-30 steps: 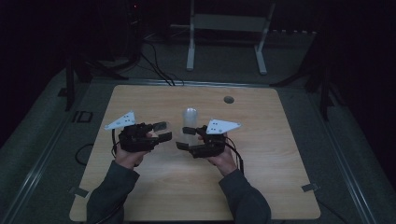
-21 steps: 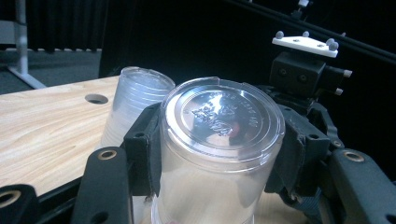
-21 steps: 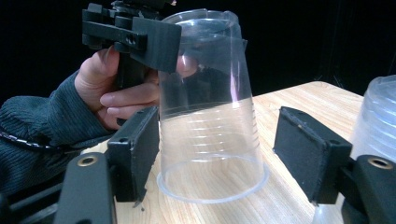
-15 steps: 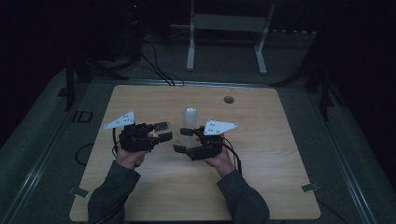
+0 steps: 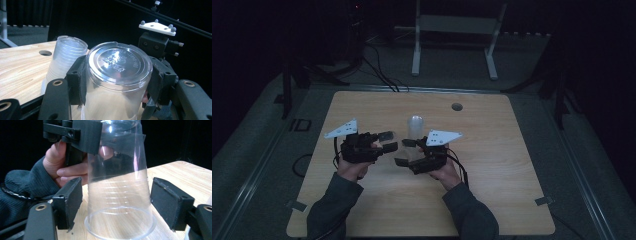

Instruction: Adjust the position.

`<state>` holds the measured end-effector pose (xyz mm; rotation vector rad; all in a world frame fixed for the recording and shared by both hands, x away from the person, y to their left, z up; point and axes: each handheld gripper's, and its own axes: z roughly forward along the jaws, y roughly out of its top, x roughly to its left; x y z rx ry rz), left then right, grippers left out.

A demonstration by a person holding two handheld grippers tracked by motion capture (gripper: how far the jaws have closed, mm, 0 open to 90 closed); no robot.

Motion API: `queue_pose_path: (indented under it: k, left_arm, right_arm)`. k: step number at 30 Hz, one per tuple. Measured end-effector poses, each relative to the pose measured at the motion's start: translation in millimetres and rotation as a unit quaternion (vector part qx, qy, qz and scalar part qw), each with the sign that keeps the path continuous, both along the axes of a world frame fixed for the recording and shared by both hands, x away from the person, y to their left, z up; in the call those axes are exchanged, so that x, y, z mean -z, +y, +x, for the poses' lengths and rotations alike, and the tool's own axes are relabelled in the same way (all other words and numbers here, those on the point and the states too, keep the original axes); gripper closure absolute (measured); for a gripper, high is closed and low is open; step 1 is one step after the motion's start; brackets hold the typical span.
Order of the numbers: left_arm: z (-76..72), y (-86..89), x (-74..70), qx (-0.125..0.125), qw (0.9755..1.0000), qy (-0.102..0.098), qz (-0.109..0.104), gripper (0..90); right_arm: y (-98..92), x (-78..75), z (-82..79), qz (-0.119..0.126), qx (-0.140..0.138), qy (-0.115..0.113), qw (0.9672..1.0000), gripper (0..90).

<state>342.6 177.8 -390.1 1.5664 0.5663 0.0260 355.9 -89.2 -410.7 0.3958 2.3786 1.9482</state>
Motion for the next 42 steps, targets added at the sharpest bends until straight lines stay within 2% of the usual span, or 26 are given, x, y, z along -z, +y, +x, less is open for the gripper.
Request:
queue_pose_path:
  k: [6,20,24,31,38,42]
  left_arm:
    - [-0.5,-0.7,-0.5,0.002,1.0000,0.000,-0.004,41.4]
    - [-1.3,-1.6,-1.9,0.004,0.9999,0.000,-0.015,41.5]
    - [-1.7,-2.0,-2.7,0.008,0.9997,0.001,-0.023,41.5]
    - [-1.3,-2.0,-2.5,0.006,0.9998,0.000,-0.019,40.7]
    - [-1.6,-1.4,-3.5,-0.015,0.9999,-0.001,-0.003,29.3]
    - [-1.9,0.2,-4.0,-0.023,0.9997,-0.004,0.002,28.2]
  right_arm:
    - [2.5,0.1,-1.4,-0.006,0.000,-0.004,1.0000,26.9]
    - [9.8,2.8,-2.3,-0.023,-0.004,-0.007,0.9997,22.7]
    - [11.2,2.6,-2.5,-0.026,-0.002,-0.009,0.9996,23.6]
    - [12.3,2.0,-3.5,-0.039,0.004,-0.019,0.9991,28.8]
    - [11.1,1.5,-3.4,-0.050,0.008,-0.023,0.9985,29.2]
    - [9.1,0.7,-2.4,-0.057,0.015,-0.023,0.9980,29.2]
